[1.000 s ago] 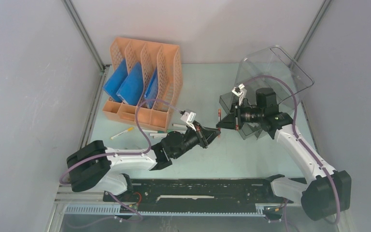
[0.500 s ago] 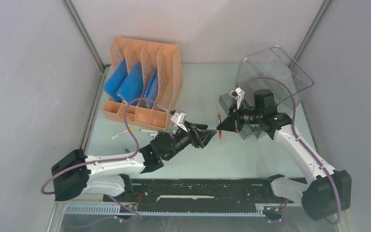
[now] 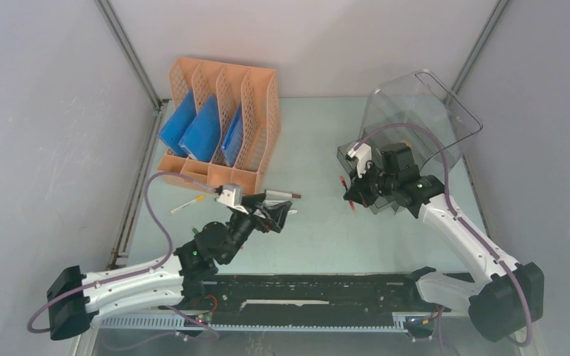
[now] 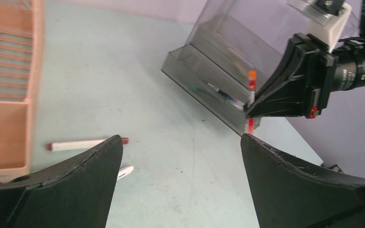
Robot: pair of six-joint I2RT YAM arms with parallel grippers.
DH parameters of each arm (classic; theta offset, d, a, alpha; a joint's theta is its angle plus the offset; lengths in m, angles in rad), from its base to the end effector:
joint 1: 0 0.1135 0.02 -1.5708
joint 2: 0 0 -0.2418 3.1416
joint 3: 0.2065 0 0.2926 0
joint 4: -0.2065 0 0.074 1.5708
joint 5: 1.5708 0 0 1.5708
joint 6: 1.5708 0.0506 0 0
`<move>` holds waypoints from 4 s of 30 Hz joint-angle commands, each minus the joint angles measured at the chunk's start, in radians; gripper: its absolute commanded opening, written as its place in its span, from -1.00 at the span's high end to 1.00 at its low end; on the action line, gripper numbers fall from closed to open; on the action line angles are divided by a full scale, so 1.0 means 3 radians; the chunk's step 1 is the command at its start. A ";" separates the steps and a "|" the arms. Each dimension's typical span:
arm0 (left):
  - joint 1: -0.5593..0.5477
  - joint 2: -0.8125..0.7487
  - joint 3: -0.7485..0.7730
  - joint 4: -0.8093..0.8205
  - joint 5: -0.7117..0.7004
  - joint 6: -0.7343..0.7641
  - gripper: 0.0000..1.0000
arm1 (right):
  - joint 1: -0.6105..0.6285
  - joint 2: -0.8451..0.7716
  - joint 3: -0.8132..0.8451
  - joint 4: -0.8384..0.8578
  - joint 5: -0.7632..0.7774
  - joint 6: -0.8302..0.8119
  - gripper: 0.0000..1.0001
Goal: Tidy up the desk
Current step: Place the stationery in the drawer, then pick up the stationery from the center of the board.
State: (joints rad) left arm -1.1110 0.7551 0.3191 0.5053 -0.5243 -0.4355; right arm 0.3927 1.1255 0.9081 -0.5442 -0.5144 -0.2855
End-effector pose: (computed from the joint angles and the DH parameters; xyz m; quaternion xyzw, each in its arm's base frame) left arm 0.1320 -0.2095 0.2208 0.0396 0.6844 -0.3667 0.6289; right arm 0.2620 0.1355 0.2471 -0.3901 0.8051 0.2539 0.3676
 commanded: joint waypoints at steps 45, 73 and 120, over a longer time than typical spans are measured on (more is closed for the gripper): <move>0.0263 -0.0553 -0.0346 -0.0893 -0.0715 -0.0340 -1.00 | -0.0242 0.0161 -0.0082 0.0421 0.1568 -0.0338 0.15; 0.0683 -0.0914 -0.0352 -0.2549 -0.0367 -0.2071 -0.80 | -0.0011 -0.0125 -0.0082 0.0214 0.1249 -0.0617 -0.04; 0.1225 0.0500 0.0276 -0.3768 0.0091 -0.3102 -0.26 | 0.0060 -0.0151 -0.0082 0.0208 0.1341 -0.0656 -0.08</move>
State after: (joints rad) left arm -0.7727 0.8719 0.3851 -0.6163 -0.5236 -1.3460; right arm 0.4015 1.1069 0.8833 -0.4904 -0.1215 -0.4675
